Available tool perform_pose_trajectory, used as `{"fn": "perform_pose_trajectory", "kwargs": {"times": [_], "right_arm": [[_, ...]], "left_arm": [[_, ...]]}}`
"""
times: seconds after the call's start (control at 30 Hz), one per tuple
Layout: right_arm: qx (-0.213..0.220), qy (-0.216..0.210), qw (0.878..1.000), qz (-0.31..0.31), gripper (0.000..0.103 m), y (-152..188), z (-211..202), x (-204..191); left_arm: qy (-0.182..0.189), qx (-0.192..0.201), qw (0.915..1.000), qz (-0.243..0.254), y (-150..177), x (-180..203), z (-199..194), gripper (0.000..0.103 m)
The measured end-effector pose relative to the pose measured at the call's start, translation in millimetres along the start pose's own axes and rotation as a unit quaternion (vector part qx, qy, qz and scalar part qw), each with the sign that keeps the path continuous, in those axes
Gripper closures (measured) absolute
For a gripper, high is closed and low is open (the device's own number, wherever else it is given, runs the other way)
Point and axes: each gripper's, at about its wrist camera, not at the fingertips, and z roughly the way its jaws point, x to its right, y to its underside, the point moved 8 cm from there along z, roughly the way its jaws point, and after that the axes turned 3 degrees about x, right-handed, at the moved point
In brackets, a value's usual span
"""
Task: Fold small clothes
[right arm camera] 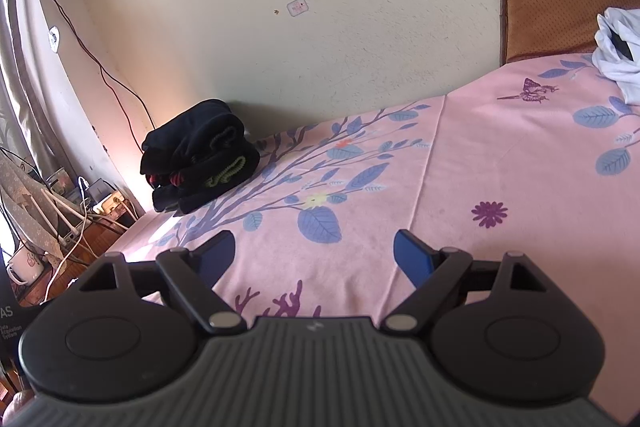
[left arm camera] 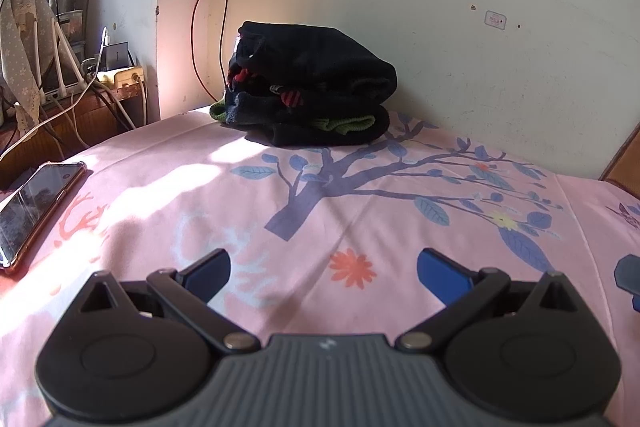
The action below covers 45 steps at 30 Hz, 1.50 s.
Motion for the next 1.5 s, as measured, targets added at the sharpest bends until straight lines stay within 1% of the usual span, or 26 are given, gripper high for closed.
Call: {"fn": "perform_pose_trajectory", "kwargs": {"times": [0.23, 0.47, 0.63, 0.83, 1.07, 1.23, 1.37, 1.5], "right_arm": [[-0.001, -0.001, 1.000, 0.000, 0.014, -0.5, 0.1, 0.9], [0.000, 0.001, 1.000, 0.001, 0.014, -0.1, -0.1, 0.5], [0.000, 0.000, 1.000, 0.001, 0.014, -0.3, 0.0, 0.6], [0.000, 0.001, 1.000, 0.001, 0.013, -0.6, 0.1, 0.6], [0.001, 0.004, 1.000, 0.005, 0.013, 0.0, -0.9, 0.2], [0.002, 0.005, 1.000, 0.006, 0.012, -0.5, -0.7, 1.2], [0.003, 0.009, 1.000, 0.010, 0.012, 0.1, -1.3, 0.5], [0.004, 0.011, 1.000, 0.014, 0.012, 0.3, -1.4, 0.1]], "left_arm": [[-0.005, 0.012, 0.9999, 0.003, -1.9, -0.9, -4.6, 0.000], [-0.011, 0.035, 0.9987, 0.036, -3.7, 7.9, -10.7, 0.000], [-0.014, 0.042, 0.9984, 0.036, -4.9, 7.6, -11.9, 0.000], [-0.009, 0.039, 0.9986, 0.034, -4.4, 7.9, -12.1, 0.000], [0.002, 0.049, 0.9978, 0.045, -3.9, 12.5, -15.1, 0.000], [0.008, 0.042, 0.9984, 0.036, -3.3, 10.4, -12.9, 0.000], [0.013, 0.029, 0.9990, 0.031, -1.9, 9.9, -8.3, 0.000], [0.002, 0.016, 0.9994, 0.032, 0.0, 9.1, -5.0, 0.000]]}}
